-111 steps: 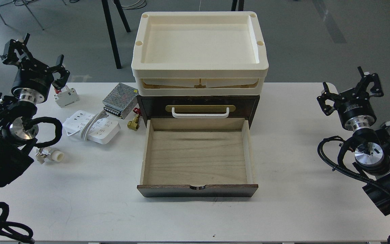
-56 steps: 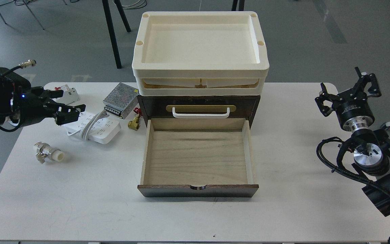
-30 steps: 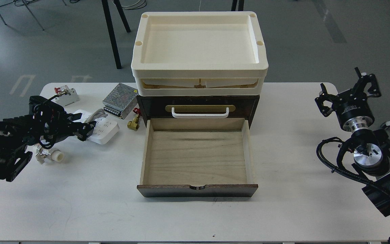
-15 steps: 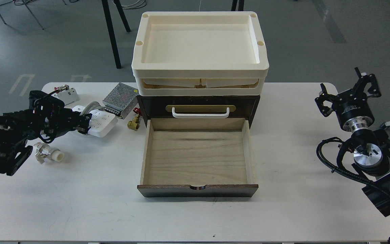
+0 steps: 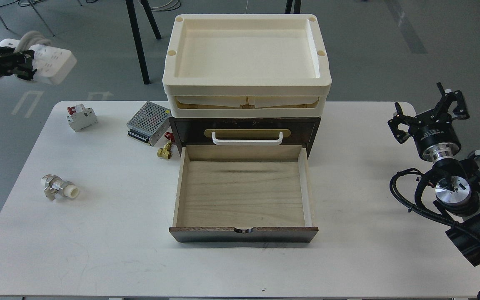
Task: Put charging cable into cabinet
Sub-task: 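Lift the power strip high off the table with the left gripper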
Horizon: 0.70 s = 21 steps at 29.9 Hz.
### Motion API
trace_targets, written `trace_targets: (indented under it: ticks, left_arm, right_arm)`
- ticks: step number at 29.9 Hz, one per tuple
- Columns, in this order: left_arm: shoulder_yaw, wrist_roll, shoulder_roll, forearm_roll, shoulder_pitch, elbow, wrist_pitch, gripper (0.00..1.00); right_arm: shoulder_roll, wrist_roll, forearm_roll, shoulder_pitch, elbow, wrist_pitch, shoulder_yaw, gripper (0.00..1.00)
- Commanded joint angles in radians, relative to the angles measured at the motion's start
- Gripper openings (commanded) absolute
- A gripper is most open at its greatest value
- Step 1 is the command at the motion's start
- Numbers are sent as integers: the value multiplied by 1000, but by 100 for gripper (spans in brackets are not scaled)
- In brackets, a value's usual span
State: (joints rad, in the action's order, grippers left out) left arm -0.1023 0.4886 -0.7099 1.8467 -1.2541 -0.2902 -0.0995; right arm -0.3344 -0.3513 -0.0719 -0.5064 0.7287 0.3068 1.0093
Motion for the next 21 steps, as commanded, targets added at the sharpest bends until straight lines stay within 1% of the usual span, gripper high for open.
trace_targets:
  ticks: [1, 4, 7, 11, 15, 21]
  left_arm:
    - [-2, 0, 1, -79, -155, 0, -140, 4]
    - [-8, 0, 18, -156, -226, -10, -230, 4]
    - [-8, 0, 29, -176, -281, -110, -281, 4]
    - [-11, 0, 26, -182, -330, -300, -307, 4]
    - [-22, 0, 29, -216, -384, -493, -368, 4]
    - [-20, 0, 35, -219, -387, -835, -376, 4]
  right_arm:
    - [0, 0, 0, 0, 1, 0, 0, 100]
    - [0, 0, 0, 2, 1, 0, 0, 100]
    - [0, 0, 0, 2, 1, 0, 0, 100]
    - [0, 0, 0, 2, 1, 0, 0, 100]
    - [0, 0, 0, 2, 0, 0, 0, 100]
    - [0, 0, 0, 2, 0, 0, 0, 100]
